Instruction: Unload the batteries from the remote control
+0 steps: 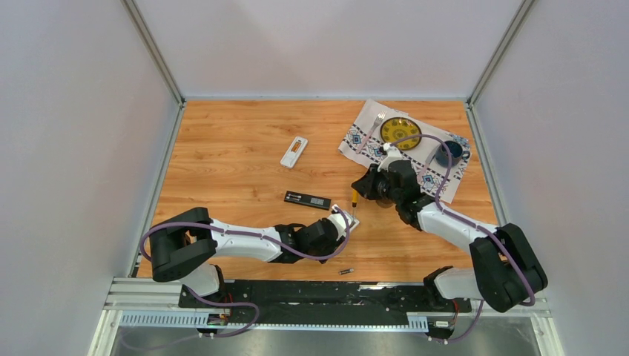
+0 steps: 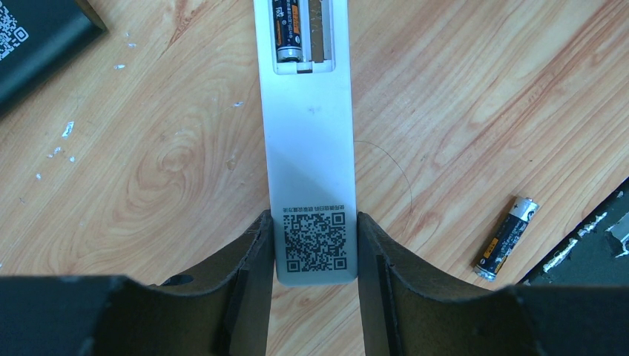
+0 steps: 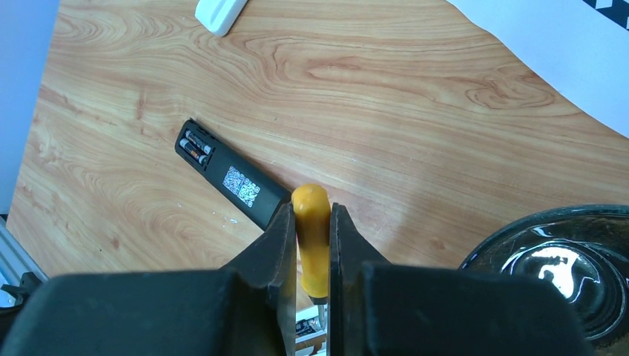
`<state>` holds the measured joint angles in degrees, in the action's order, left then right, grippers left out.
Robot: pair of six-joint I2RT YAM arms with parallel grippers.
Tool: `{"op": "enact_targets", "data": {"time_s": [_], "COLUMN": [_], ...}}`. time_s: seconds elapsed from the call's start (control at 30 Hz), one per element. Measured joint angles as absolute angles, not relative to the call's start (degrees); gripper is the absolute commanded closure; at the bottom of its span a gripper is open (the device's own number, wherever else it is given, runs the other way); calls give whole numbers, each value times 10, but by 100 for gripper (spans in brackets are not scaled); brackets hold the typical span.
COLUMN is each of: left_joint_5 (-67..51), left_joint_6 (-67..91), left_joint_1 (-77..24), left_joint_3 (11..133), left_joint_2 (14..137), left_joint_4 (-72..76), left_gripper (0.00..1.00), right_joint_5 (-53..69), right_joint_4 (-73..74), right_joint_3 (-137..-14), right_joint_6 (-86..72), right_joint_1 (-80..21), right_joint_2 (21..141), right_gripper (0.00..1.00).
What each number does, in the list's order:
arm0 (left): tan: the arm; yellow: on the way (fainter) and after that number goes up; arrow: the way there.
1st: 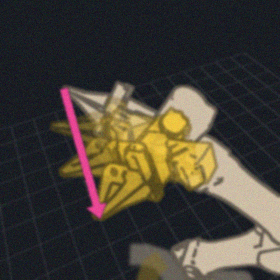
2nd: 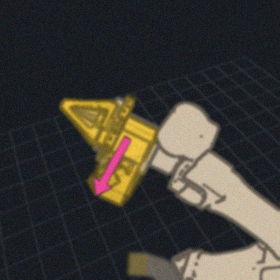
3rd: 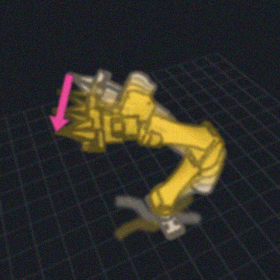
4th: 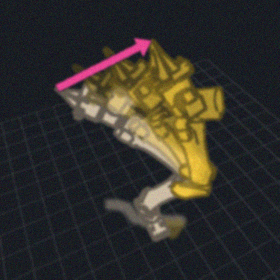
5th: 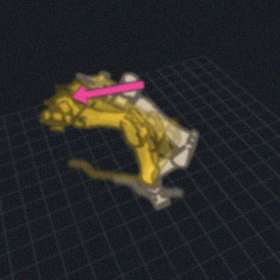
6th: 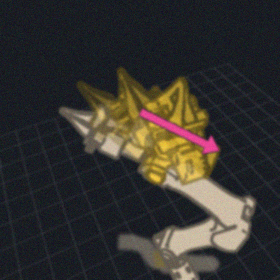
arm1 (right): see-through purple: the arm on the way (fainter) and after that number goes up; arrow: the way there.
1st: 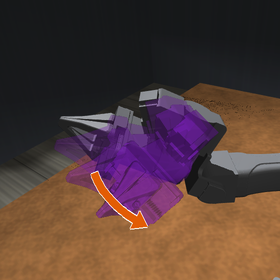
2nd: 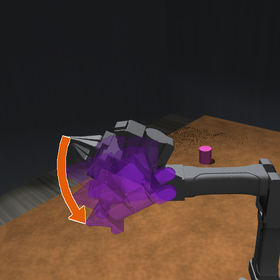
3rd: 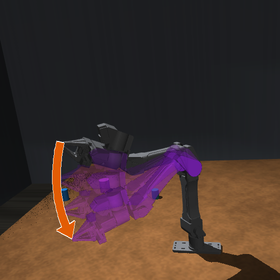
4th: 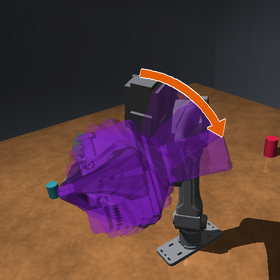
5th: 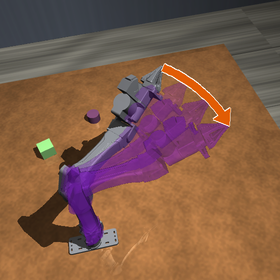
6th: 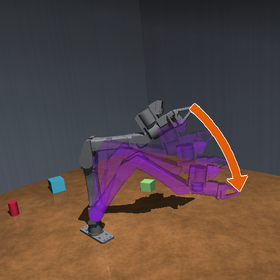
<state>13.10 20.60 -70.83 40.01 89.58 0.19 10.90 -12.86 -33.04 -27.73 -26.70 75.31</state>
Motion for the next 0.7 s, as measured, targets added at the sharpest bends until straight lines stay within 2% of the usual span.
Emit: {"op": "enact_targets", "data": {"time_s": [0.37,0.7], "left_joint_5": [128,118], "left_joint_6": [206,206], "left_joint_1": [-706,-703], "left_joint_3": [400,400], "left_joint_2": [899,905], "left_joint_4": [11,30], "left_gripper": [100,100], "right_joint_5": [163,216], "right_joint_4": [-136,-127], "right_joint_3": [-328,-324], "right_joint_6": [-330,-360], "right_joint_1": [-272,-279], "right_joint_2": [700,732], "right_gripper": [100,100]}}
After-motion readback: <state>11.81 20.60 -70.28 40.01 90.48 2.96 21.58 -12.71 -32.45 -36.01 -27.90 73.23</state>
